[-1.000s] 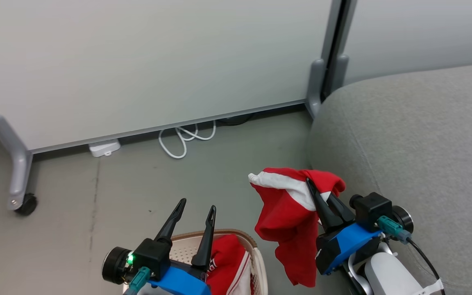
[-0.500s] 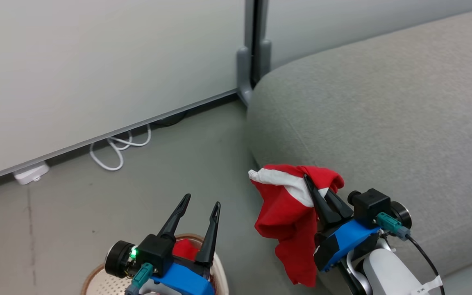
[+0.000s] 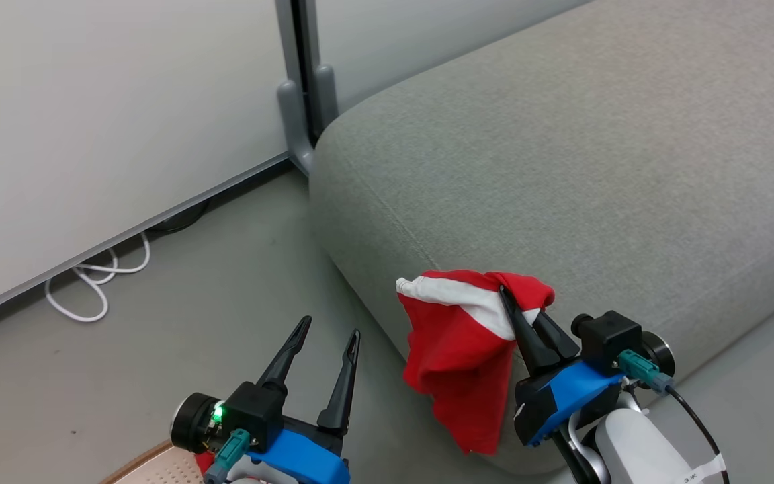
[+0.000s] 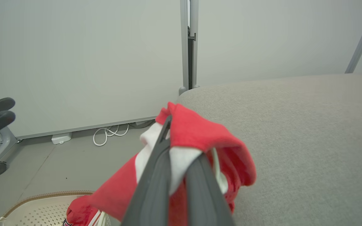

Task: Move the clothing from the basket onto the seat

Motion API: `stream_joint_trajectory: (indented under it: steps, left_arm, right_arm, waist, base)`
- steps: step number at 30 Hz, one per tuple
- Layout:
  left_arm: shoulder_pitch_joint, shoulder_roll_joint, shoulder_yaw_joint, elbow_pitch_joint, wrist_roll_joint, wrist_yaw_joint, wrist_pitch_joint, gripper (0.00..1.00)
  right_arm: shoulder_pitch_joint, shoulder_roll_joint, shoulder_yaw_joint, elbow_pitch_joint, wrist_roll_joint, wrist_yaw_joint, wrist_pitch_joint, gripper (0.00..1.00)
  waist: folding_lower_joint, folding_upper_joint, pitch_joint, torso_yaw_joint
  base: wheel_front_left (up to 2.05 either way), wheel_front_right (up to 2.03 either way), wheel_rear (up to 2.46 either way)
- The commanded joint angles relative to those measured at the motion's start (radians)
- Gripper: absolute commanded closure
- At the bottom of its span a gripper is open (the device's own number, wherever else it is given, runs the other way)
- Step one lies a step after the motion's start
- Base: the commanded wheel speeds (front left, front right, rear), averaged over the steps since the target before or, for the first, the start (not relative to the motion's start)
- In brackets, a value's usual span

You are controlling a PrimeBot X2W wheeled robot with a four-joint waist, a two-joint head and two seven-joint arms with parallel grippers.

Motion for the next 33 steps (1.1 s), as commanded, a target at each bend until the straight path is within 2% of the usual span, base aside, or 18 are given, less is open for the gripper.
stream_joint_trajectory:
  steps: [1, 23, 33]
  left_arm:
    - [-0.014, 0.0, 0.005, 0.002, 0.0, -0.003, -0.003, 0.0]
    - [-0.046, 0.0, -0.011, 0.025, 0.016, -0.018, -0.003, 0.0]
    - [-0.052, 0.021, 0.014, -0.017, 0.049, -0.022, -0.003, 0.0]
  right_arm:
    - [-0.01, -0.002, 0.001, 0.0, 0.003, 0.0, -0.007, 1.0]
    - [0.008, -0.001, -0.032, -0.015, 0.006, 0.0, -0.02, 1.0]
    - [-0.137, -0.001, -0.04, -0.011, 0.085, 0.0, -0.003, 1.0]
  waist:
    - [0.0, -0.0001, 0.003, -0.02]
    - [0.0, -0.0001, 0.033, -0.039]
    - [0.0, -0.0001, 0.104, -0.048]
  base:
    - [0.0, 0.0, 0.0]
    - [0.0, 0.0, 0.0]
    - [0.0, 0.0, 0.0]
